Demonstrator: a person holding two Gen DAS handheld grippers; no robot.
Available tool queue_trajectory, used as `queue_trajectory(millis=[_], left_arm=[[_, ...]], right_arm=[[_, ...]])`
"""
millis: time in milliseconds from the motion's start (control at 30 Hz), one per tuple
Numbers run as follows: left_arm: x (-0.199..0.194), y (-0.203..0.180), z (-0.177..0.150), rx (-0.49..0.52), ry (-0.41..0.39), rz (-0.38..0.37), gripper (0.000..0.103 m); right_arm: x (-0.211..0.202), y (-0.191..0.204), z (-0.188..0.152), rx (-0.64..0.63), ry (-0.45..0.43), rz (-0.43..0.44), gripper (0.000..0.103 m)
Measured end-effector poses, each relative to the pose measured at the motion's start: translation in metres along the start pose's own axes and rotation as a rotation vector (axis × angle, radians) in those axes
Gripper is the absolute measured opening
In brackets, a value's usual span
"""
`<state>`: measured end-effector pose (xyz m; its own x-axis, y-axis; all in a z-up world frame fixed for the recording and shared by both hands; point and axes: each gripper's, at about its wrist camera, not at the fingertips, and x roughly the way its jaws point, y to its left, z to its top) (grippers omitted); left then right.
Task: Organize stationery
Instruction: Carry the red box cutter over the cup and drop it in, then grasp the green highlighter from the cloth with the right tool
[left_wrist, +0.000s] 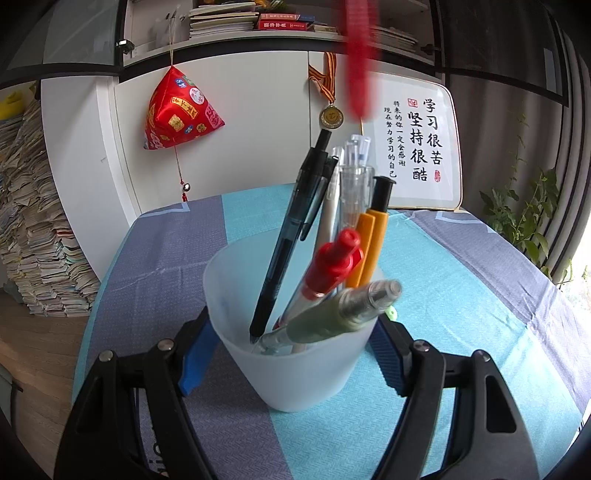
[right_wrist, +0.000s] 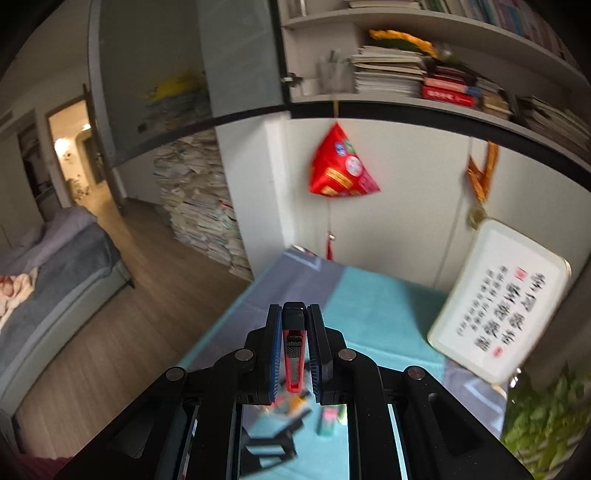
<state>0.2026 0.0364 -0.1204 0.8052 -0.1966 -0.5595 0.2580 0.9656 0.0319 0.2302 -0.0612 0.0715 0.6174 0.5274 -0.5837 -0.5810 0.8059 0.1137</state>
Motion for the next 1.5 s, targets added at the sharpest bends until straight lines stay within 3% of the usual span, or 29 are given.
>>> queue_trajectory(millis=[300, 733, 1067, 1233, 1367, 1500], left_arm=[[0.001, -0.001, 0.002, 0.013, 0.000, -0.005, 0.073], [0.000, -0.004, 0.001, 0.020, -0.001, -0.003, 0.073], [0.001, -0.003, 0.001, 0.014, 0.000, -0.006, 0.074], [0.000, -0.002, 0.001, 0.009, 0.001, -0.005, 0.074], [0.000, 0.000, 0.001, -0.006, 0.000, 0.010, 0.073], [0.000, 0.006, 0.001, -0.012, -0.001, 0.066, 0.073]], right_arm=[[0.048, 0.005, -0.014, -0.025, 0.029, 0.036, 0.014], [0.086, 0.001, -0.046, -0.013, 0.113, 0.063, 0.014], [0.097, -0.005, -0.057, 0.026, 0.211, 0.087, 0.014], [0.076, -0.014, -0.060, 0.054, 0.188, 0.085, 0.014], [0.052, -0.041, -0.066, 0.121, 0.151, 0.029, 0.014], [0.062, -0.080, -0.088, 0.220, 0.233, -0.056, 0.014]])
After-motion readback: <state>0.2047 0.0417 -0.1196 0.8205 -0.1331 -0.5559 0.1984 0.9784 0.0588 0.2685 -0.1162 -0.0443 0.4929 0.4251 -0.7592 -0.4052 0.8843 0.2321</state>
